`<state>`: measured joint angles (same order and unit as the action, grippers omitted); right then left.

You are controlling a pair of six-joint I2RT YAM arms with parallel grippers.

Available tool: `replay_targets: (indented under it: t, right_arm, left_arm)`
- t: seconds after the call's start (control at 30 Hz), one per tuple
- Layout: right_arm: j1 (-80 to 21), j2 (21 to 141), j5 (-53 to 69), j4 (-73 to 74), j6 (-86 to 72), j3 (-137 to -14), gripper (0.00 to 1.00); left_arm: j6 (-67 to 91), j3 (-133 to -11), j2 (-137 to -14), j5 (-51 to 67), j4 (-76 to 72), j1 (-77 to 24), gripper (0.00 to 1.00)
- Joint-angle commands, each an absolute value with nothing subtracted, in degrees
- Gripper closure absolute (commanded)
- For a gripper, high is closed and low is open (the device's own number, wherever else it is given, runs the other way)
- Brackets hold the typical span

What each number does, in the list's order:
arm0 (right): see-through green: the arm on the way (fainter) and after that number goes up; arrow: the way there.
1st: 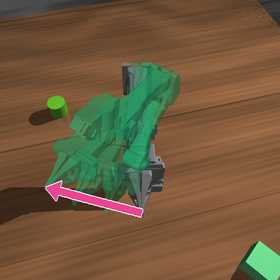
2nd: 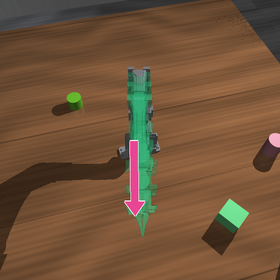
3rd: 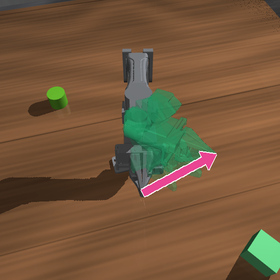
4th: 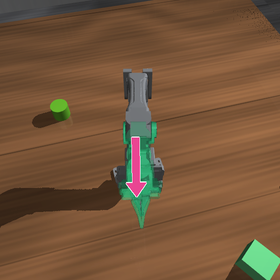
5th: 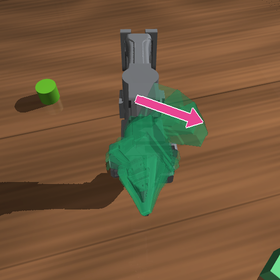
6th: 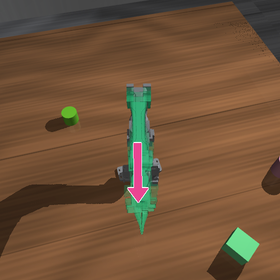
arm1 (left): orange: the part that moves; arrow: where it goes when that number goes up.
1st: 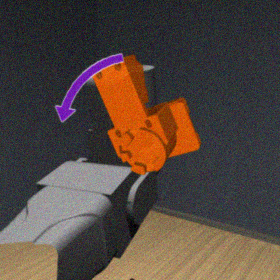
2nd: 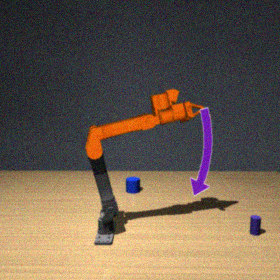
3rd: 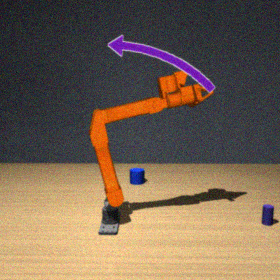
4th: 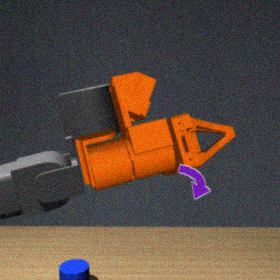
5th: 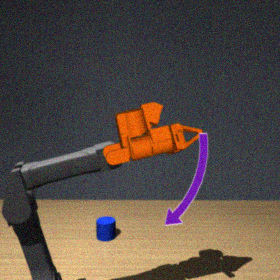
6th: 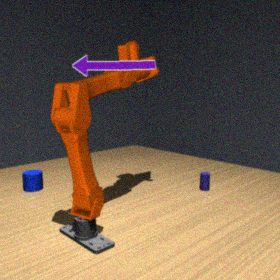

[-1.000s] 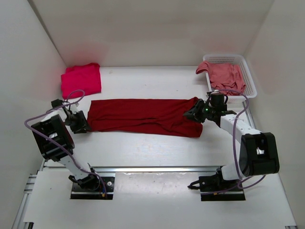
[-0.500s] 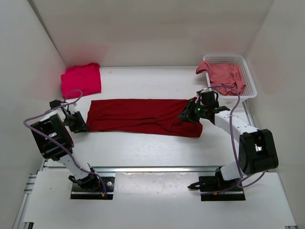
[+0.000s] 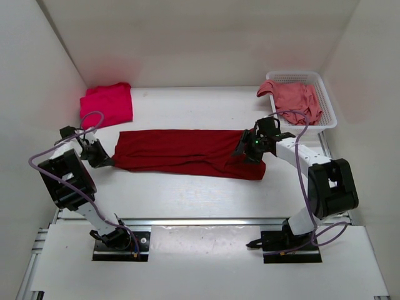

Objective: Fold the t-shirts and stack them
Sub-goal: Fold the other side of the tshirt into a rectangle

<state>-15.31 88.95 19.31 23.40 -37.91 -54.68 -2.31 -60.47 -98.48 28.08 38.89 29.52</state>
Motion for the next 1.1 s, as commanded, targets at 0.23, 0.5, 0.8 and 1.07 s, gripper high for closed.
replay_targets:
  t: [0.23, 0.5, 0.8, 1.07]
  right_arm:
    - [-15.2, 96.41, 21.44, 19.07, -37.09, -59.67, 0.44]
    - [-15.12, 97.48, 22.5, 16.44, -37.52, -61.97, 1.0]
    - [-9.76, 98.16, 31.54, 8.26, -43.68, -62.48, 1.0]
    - [-9.23, 105.64, 32.78, 8.88, -45.27, -68.46, 0.98]
  left_arm:
    - [-0.88, -67.06, -97.3, 31.9, 38.85, 30.14, 0.99]
    - [1.84, -72.41, -100.1, 30.76, 38.93, 27.69, 0.99]
    - [3.6, -79.89, -105.29, 28.66, 38.23, 25.4, 0.97]
    - [4.04, -81.65, -108.28, 26.28, 38.41, 24.52, 0.95]
